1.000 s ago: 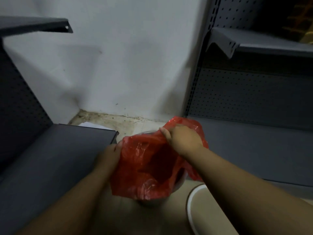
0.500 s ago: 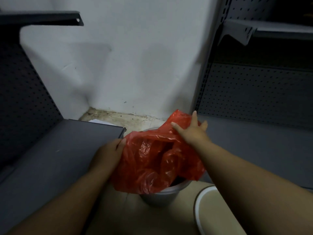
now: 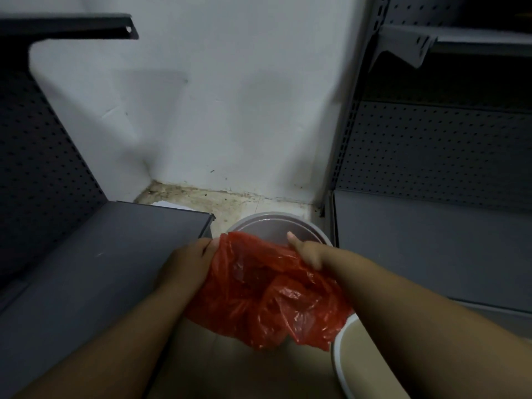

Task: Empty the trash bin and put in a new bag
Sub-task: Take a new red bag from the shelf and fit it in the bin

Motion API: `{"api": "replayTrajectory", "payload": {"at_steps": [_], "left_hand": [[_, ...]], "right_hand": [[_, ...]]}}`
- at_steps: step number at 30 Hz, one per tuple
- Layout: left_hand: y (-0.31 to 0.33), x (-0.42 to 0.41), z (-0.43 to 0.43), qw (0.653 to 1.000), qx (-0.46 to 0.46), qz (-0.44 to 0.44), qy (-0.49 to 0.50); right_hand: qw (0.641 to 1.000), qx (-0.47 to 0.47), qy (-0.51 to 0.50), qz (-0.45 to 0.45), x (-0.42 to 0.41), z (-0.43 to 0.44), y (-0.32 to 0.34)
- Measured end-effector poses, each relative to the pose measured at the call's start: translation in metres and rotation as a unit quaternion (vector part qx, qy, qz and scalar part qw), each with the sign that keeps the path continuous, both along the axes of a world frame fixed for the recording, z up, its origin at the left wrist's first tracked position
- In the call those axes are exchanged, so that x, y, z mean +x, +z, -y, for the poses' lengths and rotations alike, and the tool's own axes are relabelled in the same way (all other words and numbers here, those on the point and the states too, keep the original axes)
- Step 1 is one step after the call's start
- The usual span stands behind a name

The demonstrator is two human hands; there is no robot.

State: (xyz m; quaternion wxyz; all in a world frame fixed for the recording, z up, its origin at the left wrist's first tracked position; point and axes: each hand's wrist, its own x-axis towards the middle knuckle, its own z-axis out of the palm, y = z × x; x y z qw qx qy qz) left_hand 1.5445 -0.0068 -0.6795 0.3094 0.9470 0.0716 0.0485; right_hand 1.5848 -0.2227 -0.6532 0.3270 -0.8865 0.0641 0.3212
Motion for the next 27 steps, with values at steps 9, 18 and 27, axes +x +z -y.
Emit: {"api": "replayTrajectory", "payload": {"at_steps": [9,18,27], "left_hand": [[0.009,0.024,0.003,0.999,0.039,-0.006,0.003],[0.016,0.046,-0.006,0.999,0.047,-0.002,-0.006],[0.014,0.072,-0.003,1.000,-0.001,0.019,-0.023]], "right_hand": [[0.908,-0.087,0.083,0.402,-0.014,-0.006,0.061],[0.949,-0.206,0.211,0.112,-0.033,-0.027,0.040],[0.880,-0.177,0.223,0.380,-0.022,-0.012,0.025]]}}
